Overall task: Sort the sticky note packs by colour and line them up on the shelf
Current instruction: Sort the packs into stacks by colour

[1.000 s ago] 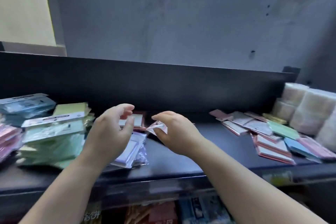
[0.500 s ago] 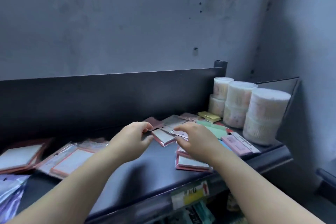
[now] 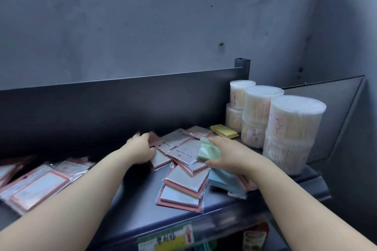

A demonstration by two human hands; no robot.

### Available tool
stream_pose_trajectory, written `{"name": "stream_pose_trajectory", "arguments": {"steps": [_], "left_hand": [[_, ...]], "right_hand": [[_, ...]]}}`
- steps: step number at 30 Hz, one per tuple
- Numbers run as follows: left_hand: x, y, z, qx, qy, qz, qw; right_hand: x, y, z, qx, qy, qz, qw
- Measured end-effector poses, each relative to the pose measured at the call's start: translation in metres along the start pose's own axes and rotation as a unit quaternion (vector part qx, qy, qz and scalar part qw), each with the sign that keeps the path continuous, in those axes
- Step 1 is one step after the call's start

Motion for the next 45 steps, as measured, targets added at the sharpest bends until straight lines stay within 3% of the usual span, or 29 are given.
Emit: {"name": "stream_pose_trajectory", "arguments": {"steps": [4,8,12,15,22,29,37,45], "left_hand": [[0.006,0.003,0.006,-0.024,0.0,0.011,1.0],[0.009,-0.009,0.003,-0.004,0.01,-0.047,0.999],[0.008,-0.016,-0.01,0.102,0.013,-0.073,0.992],[0.004,-0.024,-0.009,0.12,-0.005,-0.108,0.987],[-0.048,-0.071,0.026,-0.081,-0.009,-0.235,0.968],[-0.135,-0.099,0.096,-0.279,-0.022,-0.316,0.907],[-0.208,-0.118,0.212,-0.377,-0.041,-0.399,0.835],[-0.264,-0.163,0.353,-0.355,-0.026,-0.475,0.805]], "right_hand": [[0.012,0.004,-0.007,0.025,0.01,0.034,0.999],[0.021,0.005,0.0,-0.007,-0.001,0.019,1.0],[0.023,0.004,0.008,-0.052,-0.026,-0.03,0.998],[0.021,-0.005,0.014,-0.058,-0.04,-0.103,0.992],[0.012,-0.031,0.065,-0.017,-0.122,-0.262,0.957],[0.007,-0.017,0.162,0.048,-0.228,-0.242,0.942],[0.013,0.019,0.284,0.084,-0.29,-0.214,0.929],[0.019,0.061,0.438,0.102,-0.325,-0.246,0.907]]}}
Point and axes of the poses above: each hand's wrist, its own x-axis towards the middle knuckle, its own y-axis out of the palm, z = x × y, the point moved 7 cm from there along x, towards the middle knuckle, and after that the axes turned 4 degrees about -y, right-handed, at the moved point
